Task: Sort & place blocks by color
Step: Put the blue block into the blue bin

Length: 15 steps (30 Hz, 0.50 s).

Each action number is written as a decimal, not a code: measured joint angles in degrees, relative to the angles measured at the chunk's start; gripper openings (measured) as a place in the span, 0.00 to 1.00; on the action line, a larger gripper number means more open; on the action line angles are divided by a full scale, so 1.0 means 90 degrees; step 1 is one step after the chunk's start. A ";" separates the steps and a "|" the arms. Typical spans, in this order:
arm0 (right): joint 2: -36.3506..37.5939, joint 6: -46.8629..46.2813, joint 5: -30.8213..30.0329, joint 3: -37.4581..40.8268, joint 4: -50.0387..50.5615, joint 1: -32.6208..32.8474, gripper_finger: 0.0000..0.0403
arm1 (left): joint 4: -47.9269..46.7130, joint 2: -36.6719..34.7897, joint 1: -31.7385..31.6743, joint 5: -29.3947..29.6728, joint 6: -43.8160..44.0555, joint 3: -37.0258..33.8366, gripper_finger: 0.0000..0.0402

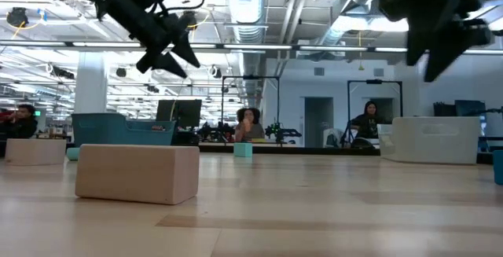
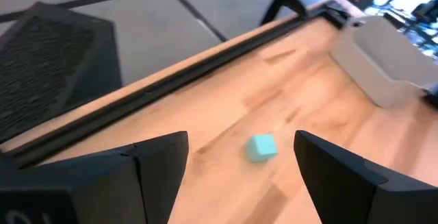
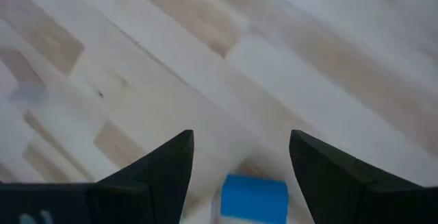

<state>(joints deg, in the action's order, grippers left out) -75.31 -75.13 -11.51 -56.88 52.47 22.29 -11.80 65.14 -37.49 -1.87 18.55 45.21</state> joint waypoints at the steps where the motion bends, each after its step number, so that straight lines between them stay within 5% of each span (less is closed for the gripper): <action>1: 0.0000 -0.0103 0.0034 0.0000 0.0085 0.0108 0.66 | 0.0015 0.0002 0.0092 0.0002 -0.0002 0.0000 0.63; 7: 0.0000 -0.0860 0.0100 0.0000 0.0445 0.0735 0.66 | 0.0013 0.0002 0.0530 0.0093 -0.0115 0.0000 0.63; 15: -0.0487 -0.0454 0.0137 0.0000 0.0395 0.1487 0.66 | 0.0332 0.0010 0.0880 0.0075 -0.0223 -0.0060 0.63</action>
<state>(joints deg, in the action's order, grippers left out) -79.69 -79.21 -10.27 -56.88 56.02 35.68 -8.81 65.23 -29.57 -1.19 16.54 44.67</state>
